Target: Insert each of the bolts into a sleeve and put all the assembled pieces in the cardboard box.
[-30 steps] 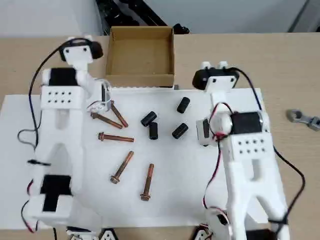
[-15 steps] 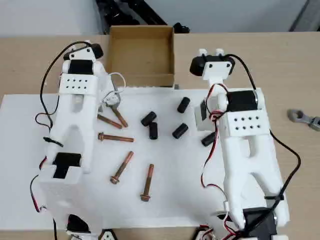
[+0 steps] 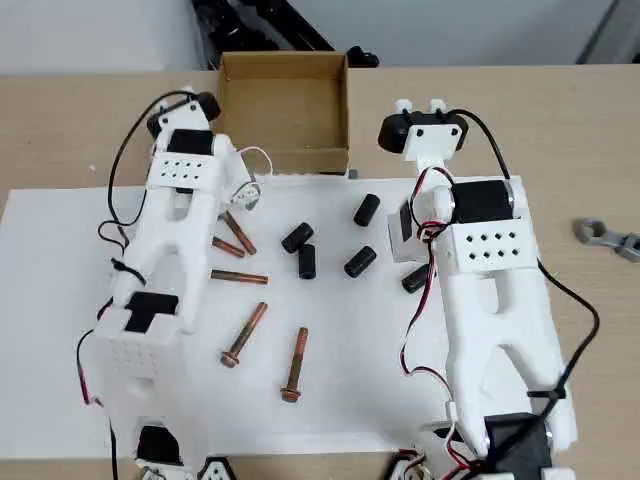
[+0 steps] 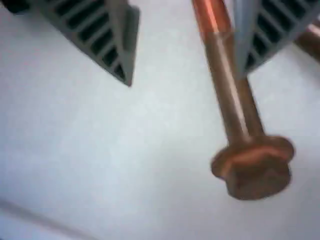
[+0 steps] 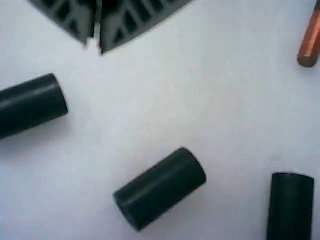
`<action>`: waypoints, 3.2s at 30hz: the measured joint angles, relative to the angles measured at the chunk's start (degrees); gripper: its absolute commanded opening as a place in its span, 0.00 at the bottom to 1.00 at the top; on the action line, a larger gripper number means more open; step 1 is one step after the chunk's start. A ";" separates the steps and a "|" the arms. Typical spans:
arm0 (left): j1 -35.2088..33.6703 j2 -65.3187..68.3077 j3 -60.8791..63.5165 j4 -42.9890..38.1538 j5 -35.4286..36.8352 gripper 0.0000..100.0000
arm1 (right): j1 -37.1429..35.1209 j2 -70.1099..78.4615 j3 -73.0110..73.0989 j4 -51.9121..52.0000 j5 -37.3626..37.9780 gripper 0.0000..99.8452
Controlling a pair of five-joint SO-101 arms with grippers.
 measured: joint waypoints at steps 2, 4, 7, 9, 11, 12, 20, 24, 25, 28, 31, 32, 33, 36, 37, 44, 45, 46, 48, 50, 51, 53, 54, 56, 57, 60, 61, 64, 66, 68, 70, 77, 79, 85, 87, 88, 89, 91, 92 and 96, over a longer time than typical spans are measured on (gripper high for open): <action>-0.26 0.70 0.00 -1.58 0.00 0.13 | -0.09 0.00 0.00 0.00 0.00 0.00; -0.97 1.14 0.00 -2.81 0.79 0.13 | -0.09 0.00 0.00 0.00 0.00 0.00; -1.85 1.93 0.00 -3.34 1.49 0.13 | -0.09 0.00 0.00 0.00 0.00 0.00; -1.93 2.55 0.00 -3.43 1.49 0.13 | -0.09 0.00 0.00 0.00 0.00 0.00; -2.55 3.34 0.00 -3.60 1.41 0.13 | -0.09 0.00 0.00 0.00 0.00 0.00; -2.99 3.69 0.00 -3.78 1.67 0.13 | 0.00 0.00 0.00 0.00 0.00 0.00; -2.99 6.15 0.00 -5.89 1.58 0.13 | 0.18 0.00 0.00 -0.62 0.00 0.00; -2.90 7.03 -0.18 -6.15 1.67 0.13 | -0.09 0.18 0.00 -0.70 0.00 0.00; -2.90 7.03 -0.18 -6.15 1.67 0.12 | -0.09 0.18 0.00 -0.70 0.00 0.00; -2.90 7.03 -0.18 -6.15 1.67 0.00 | 0.00 0.18 0.00 -0.70 0.00 0.00; -2.73 7.03 -0.26 -6.68 1.67 0.00 | 0.00 0.18 0.00 -0.70 0.00 0.00; -2.73 7.03 -0.26 -6.77 1.32 0.01 | -0.09 0.18 0.00 -0.70 0.00 0.00; -2.73 7.03 -0.26 -6.77 0.79 0.01 | -0.09 0.18 0.00 -0.70 0.00 0.00; -2.73 7.03 -0.26 -6.77 -0.44 0.01 | 0.00 0.18 0.00 -0.70 0.00 0.00; -2.73 7.03 -0.35 -6.77 -0.70 0.01 | 0.09 0.18 0.00 -0.70 0.00 0.00; -2.73 5.80 -0.35 -4.66 -2.02 0.01 | 0.00 0.18 0.00 -0.70 0.00 0.00; -2.81 5.01 -0.26 -4.31 -2.81 0.01 | 0.00 0.18 0.00 -0.70 0.00 0.00; -2.81 4.13 -0.09 -3.34 -3.87 0.01 | 0.00 0.18 0.00 -0.70 0.00 0.00; -2.64 1.58 0.00 -2.37 -5.80 0.01 | -0.09 0.18 0.00 -1.23 0.00 0.00; -1.85 -2.81 0.00 -0.70 -7.82 0.01 | -0.09 0.53 0.00 -2.11 -1.85 0.00; -1.32 -5.27 0.00 0.18 -8.97 0.01 | -0.09 0.53 0.00 -2.73 -2.99 0.00; -0.53 -10.29 0.00 1.85 -11.96 0.01 | -0.09 0.62 0.00 -3.96 -5.19 0.00; -0.35 -12.57 0.00 2.73 -12.84 0.01 | -0.09 0.62 0.00 -4.66 -6.07 0.00; -0.26 -16.88 0.00 4.40 -14.15 0.01 | -0.35 0.62 0.00 -5.98 -7.82 0.00; -0.44 -18.81 0.00 5.27 -14.95 0.01 | -0.88 0.70 0.00 -6.59 -8.53 0.01; -1.05 -23.82 0.00 7.82 -17.14 0.01 | -3.34 2.11 0.00 -7.74 -10.29 0.05; -1.32 -25.23 0.00 8.62 -17.41 0.01 | -4.04 3.08 0.00 -8.09 -11.08 0.06; -1.93 -29.19 0.00 10.29 -18.46 0.01 | -5.36 6.86 -0.18 -9.58 -15.38 0.06; -2.02 -31.47 0.00 10.99 -19.16 0.01 | -6.07 9.93 -1.41 -9.93 -18.29 0.06; -2.02 -33.76 0.00 11.78 -19.60 0.01 | -6.86 12.75 -3.60 -9.93 -20.31 0.06; -2.02 -35.69 0.00 12.13 -19.96 0.01 | -7.91 15.47 -6.33 -10.11 -22.24 0.06; -2.02 -37.54 0.53 13.63 -19.96 0.01 | -8.70 25.14 -14.51 -10.11 -29.80 0.11; -2.02 -37.54 1.67 13.80 -19.96 0.01 | -8.53 27.25 -15.12 -10.11 -30.68 0.17; -2.02 -37.54 3.25 13.89 -19.96 0.01 | -9.05 29.71 -15.38 -10.64 -31.74 0.24; -2.02 -37.54 3.25 13.80 -19.96 0.01 | -9.05 29.71 -15.65 -10.64 -31.74 0.24; -2.02 -37.54 3.25 13.80 -19.96 0.01 | -8.97 29.71 -15.65 -11.08 -31.74 0.24; -2.02 -37.54 3.25 13.80 -19.96 0.01 | -8.97 29.71 -15.65 -11.60 -31.74 0.24; -2.02 -37.54 3.25 13.80 -19.96 0.01 | -9.05 29.71 -15.65 -12.75 -31.74 0.24; -2.02 -37.54 3.25 13.80 -19.96 0.01 | -9.05 29.71 -15.65 -13.36 -31.74 0.24; -2.02 -37.54 3.25 13.80 -19.96 0.01 | -9.05 29.71 -15.65 -15.38 -31.74 0.24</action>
